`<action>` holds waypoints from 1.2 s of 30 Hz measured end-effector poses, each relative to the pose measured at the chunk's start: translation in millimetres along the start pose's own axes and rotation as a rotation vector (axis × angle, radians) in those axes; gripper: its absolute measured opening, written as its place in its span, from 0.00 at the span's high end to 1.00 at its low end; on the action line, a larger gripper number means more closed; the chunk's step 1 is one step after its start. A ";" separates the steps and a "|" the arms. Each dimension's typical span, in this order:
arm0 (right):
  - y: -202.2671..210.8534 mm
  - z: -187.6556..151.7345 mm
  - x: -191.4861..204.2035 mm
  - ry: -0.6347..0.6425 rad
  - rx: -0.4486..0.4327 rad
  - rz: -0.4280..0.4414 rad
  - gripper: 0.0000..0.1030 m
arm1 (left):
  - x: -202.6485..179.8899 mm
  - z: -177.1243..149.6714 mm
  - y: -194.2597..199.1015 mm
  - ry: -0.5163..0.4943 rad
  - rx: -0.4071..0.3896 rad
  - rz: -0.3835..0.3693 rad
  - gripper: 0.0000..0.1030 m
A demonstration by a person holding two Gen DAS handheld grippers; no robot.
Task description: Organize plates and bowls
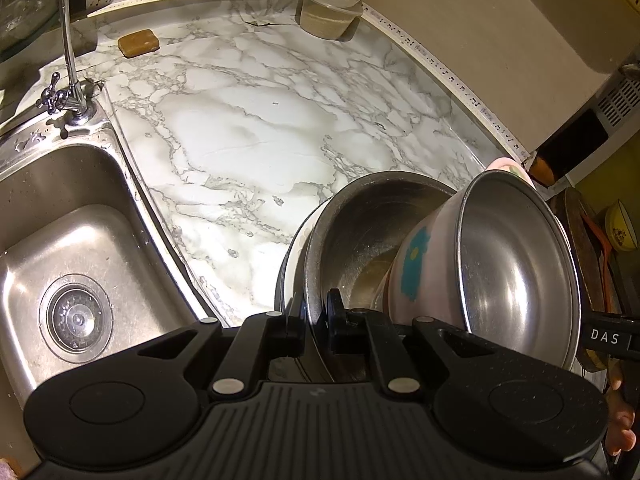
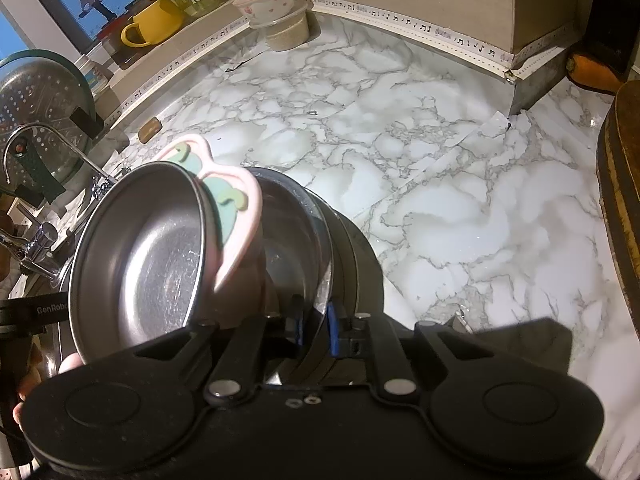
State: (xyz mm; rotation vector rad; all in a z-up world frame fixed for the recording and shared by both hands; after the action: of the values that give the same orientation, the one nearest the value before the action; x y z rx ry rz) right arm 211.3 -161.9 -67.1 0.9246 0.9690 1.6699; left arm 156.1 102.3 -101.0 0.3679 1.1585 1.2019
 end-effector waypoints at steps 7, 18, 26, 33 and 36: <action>2.1 -0.6 0.2 0.016 -0.010 -0.012 0.85 | -0.8 0.9 -0.6 -0.023 0.005 -0.001 0.92; 16.9 0.2 4.0 0.042 -0.054 -0.024 0.77 | -3.5 -0.2 3.5 -0.070 0.009 0.013 0.90; 26.6 -2.6 6.4 0.049 -0.075 -0.032 0.71 | -5.3 -1.0 12.8 -0.110 0.003 0.010 0.88; 31.2 -7.4 8.5 0.044 -0.083 -0.032 0.68 | -8.8 1.3 20.2 -0.162 0.003 0.016 0.88; 34.7 -10.1 10.1 0.049 -0.084 -0.038 0.68 | -6.6 2.8 25.2 -0.158 -0.007 0.006 0.87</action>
State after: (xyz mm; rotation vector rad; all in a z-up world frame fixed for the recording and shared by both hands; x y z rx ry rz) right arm 187.3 -161.8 -38.2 0.8077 0.9363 1.6947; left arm 145.7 107.2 -77.5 0.4536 1.0178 1.1607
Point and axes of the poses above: each gripper's, at about its wrist camera, not at the fingertips, and y roughly against the way its jaws point, x to its left, z to its top, the point moved 6 cm from there along -y, roughly the way its jaws point, and after that the axes turned 10 degrees about -z, right-handed, at the moved point
